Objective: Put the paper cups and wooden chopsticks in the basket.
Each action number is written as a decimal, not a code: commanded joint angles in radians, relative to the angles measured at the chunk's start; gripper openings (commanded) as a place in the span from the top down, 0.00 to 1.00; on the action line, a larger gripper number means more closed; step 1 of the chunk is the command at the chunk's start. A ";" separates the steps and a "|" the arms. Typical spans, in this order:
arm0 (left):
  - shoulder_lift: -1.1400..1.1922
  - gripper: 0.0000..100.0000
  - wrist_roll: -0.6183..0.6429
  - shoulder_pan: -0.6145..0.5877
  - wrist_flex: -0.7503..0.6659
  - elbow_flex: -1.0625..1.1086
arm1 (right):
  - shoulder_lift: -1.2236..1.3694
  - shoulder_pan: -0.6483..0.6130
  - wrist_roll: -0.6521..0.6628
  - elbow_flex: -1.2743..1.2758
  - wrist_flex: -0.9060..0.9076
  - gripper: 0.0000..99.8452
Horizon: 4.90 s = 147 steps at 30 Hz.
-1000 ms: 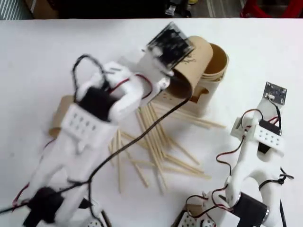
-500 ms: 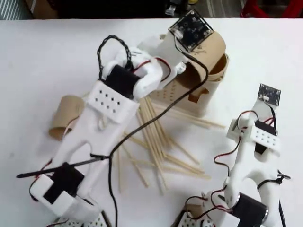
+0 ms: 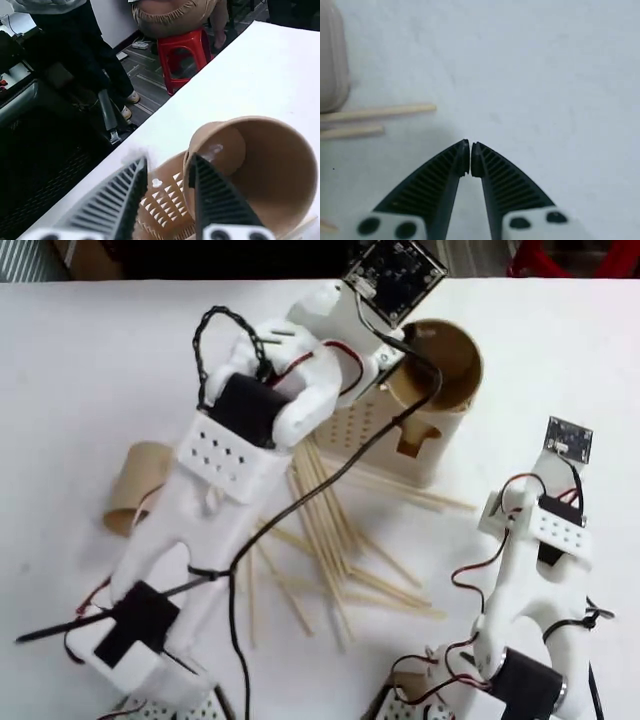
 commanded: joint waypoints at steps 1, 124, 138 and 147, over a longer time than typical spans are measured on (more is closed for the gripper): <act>0.053 0.85 0.012 0.001 -0.101 -0.051 | -0.039 -0.013 -0.006 -0.006 -0.013 0.98; -1.012 0.98 -0.158 -0.358 0.261 0.755 | -0.030 -0.015 0.003 0.032 -0.076 0.98; -0.417 0.98 -0.080 -0.067 0.324 0.150 | -0.030 -0.015 0.003 0.032 -0.076 0.98; -0.061 0.98 -0.080 -0.018 0.330 -0.121 | -0.030 -0.015 0.003 0.032 -0.076 0.98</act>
